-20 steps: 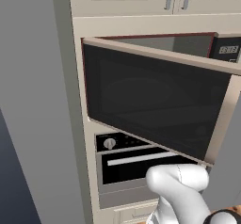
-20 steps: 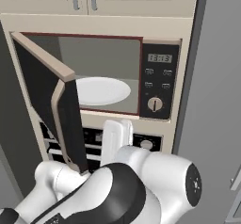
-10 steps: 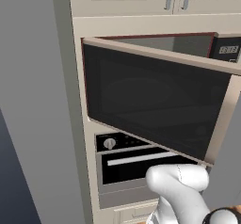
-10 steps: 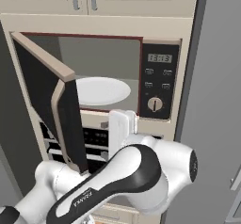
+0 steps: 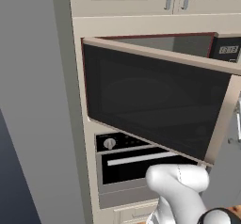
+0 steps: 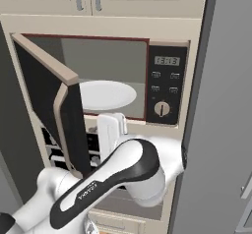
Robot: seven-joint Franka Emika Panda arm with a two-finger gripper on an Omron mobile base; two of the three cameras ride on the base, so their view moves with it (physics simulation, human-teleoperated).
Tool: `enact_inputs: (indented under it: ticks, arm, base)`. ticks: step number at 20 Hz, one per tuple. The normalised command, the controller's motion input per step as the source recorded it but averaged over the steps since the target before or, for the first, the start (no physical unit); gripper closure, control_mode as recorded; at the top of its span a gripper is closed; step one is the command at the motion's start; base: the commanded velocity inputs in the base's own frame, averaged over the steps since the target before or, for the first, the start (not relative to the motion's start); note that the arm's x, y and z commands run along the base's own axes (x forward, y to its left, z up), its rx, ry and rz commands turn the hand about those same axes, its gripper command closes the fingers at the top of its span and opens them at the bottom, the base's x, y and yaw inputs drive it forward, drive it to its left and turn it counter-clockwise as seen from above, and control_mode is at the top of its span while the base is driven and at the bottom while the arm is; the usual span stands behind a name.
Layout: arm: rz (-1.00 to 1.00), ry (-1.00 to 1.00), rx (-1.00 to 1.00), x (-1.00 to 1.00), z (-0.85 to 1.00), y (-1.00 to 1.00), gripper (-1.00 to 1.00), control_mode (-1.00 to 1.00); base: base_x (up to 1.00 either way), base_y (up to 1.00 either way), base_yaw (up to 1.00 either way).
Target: Place the sponge inside the microwave to prepare for sanitizing.
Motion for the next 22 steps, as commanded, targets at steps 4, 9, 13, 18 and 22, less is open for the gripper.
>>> enact_inputs:
  ticks: [4, 9, 13, 18, 22]
  arm:
    - [0.08, -0.01, 0.00, 0.00, -0.04, 0.53, -1.00, -1.00]
    - [0.02, 0.00, 0.01, -0.21, -0.14, 0.59, -1.00, -1.00]
    - [0.02, 0.04, 0.03, -0.51, -0.31, 0.81, -1.00, -1.00]
    - [0.00, 0.00, 0.03, -0.92, -0.33, 0.99, -1.00, -1.00]
    - [0.00, 0.00, 0.01, -0.95, -0.36, 1.00, -1.00, -1.00]
  base:
    - [0.00, 0.00, 0.00]
    - [0.00, 0.00, 0.00]
    - [0.00, 0.00, 0.00]
    - [0.00, 0.00, 0.00]
    - [0.00, 0.00, 0.00]
